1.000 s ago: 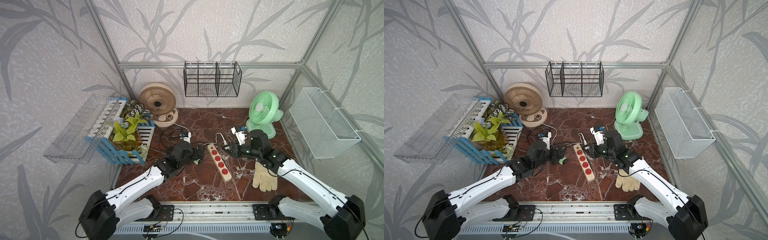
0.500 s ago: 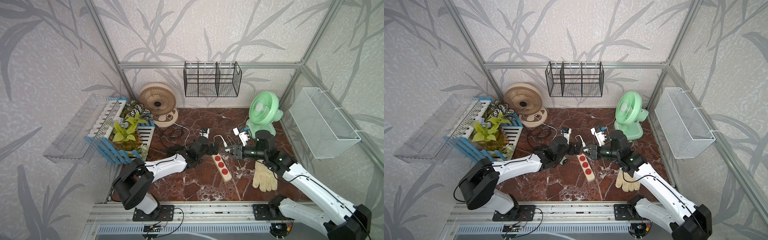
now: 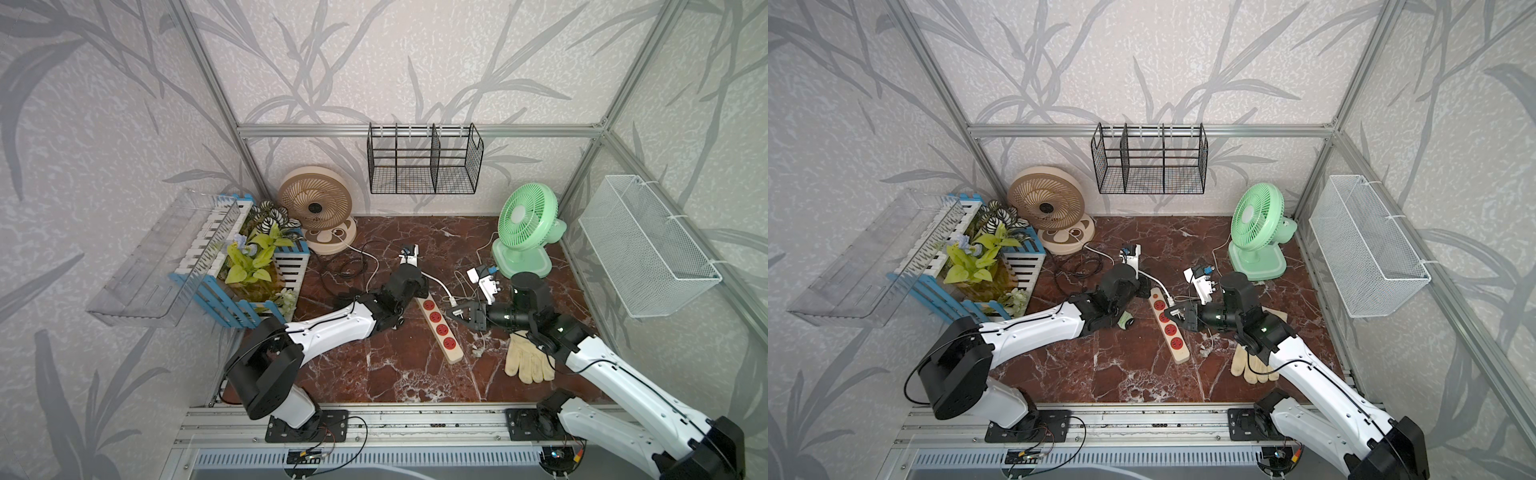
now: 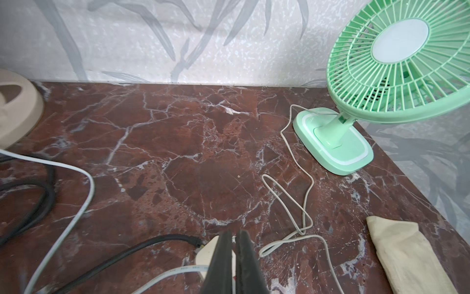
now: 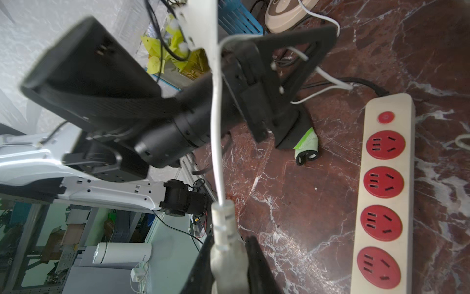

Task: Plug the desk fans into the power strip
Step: Pick up the plug from the center of the board.

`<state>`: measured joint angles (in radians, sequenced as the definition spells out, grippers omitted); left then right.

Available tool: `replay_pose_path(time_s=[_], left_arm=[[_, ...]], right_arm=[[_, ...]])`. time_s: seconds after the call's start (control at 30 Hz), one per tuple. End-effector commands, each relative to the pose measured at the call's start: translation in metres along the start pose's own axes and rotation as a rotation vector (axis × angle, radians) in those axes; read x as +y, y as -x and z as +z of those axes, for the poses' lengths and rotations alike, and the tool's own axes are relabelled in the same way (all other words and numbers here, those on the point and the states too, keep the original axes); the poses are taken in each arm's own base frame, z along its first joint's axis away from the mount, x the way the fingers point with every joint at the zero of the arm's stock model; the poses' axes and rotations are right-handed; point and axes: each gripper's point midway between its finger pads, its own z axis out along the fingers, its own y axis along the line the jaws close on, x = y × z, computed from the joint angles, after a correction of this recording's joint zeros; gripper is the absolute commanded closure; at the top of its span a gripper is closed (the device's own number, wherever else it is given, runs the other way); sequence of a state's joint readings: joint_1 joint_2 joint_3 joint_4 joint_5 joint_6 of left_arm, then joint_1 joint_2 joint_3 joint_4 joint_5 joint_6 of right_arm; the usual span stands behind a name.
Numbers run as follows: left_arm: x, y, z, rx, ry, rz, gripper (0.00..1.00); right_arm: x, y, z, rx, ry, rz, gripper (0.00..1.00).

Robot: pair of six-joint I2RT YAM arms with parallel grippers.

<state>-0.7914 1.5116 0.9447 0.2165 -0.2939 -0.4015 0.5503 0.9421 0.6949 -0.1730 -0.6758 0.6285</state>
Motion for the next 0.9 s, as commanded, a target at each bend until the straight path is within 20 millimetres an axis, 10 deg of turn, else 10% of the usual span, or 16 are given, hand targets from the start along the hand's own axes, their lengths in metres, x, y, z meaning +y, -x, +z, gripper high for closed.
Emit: replay_pose_path(time_s=[0.0, 0.6, 0.87], left_arm=[[0.003, 0.031, -0.017, -0.038, 0.029, 0.078, 1.0], [-0.035, 0.024, -0.039, 0.07, -0.201, 0.309, 1.0], [-0.05, 0.013, -0.041, 0.139, -0.292, 0.337, 1.0]], right_arm=[[-0.011, -0.008, 0.005, -0.003, -0.031, -0.081, 0.92], [-0.025, -0.006, 0.028, 0.109, -0.152, -0.261, 0.22], [-0.019, 0.006, 0.02, -0.009, -0.137, -0.406, 0.21]])
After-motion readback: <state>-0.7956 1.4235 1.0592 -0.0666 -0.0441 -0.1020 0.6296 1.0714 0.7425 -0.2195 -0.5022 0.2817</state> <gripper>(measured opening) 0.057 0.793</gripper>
